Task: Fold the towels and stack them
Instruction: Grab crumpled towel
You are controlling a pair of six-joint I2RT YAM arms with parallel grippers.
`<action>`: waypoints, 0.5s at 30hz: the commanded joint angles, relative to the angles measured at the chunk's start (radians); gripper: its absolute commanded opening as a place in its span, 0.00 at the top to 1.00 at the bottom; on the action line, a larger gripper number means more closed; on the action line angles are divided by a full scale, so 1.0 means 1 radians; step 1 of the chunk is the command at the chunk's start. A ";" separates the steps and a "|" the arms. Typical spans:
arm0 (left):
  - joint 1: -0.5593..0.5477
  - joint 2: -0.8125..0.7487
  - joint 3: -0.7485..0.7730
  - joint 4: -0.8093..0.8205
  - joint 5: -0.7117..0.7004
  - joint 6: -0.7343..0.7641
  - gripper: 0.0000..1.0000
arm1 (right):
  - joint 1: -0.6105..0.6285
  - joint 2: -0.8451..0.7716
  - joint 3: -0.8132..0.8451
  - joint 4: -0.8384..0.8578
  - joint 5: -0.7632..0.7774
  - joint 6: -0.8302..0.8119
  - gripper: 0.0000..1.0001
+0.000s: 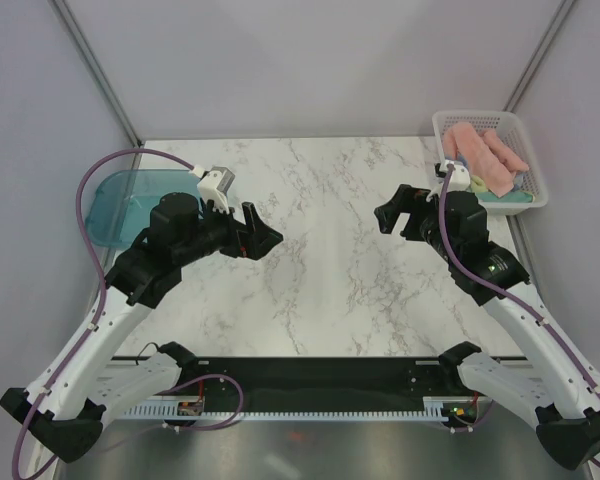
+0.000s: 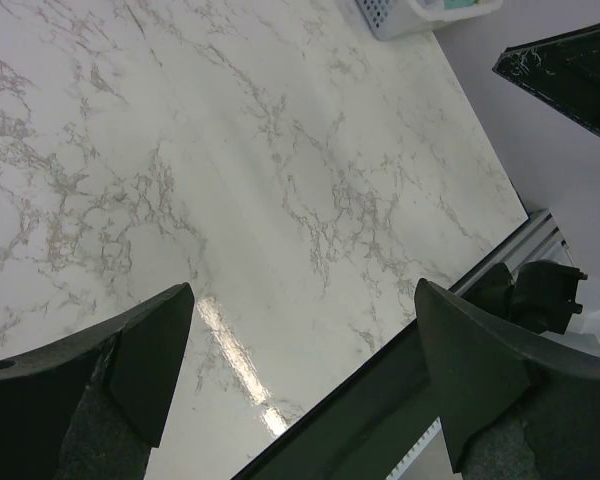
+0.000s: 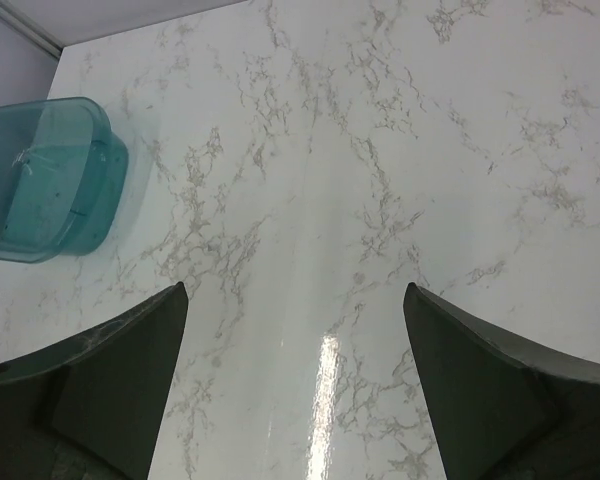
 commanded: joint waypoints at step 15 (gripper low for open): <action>-0.001 -0.047 0.070 0.024 0.066 0.010 0.00 | -0.040 0.350 0.259 0.076 0.442 -0.217 0.05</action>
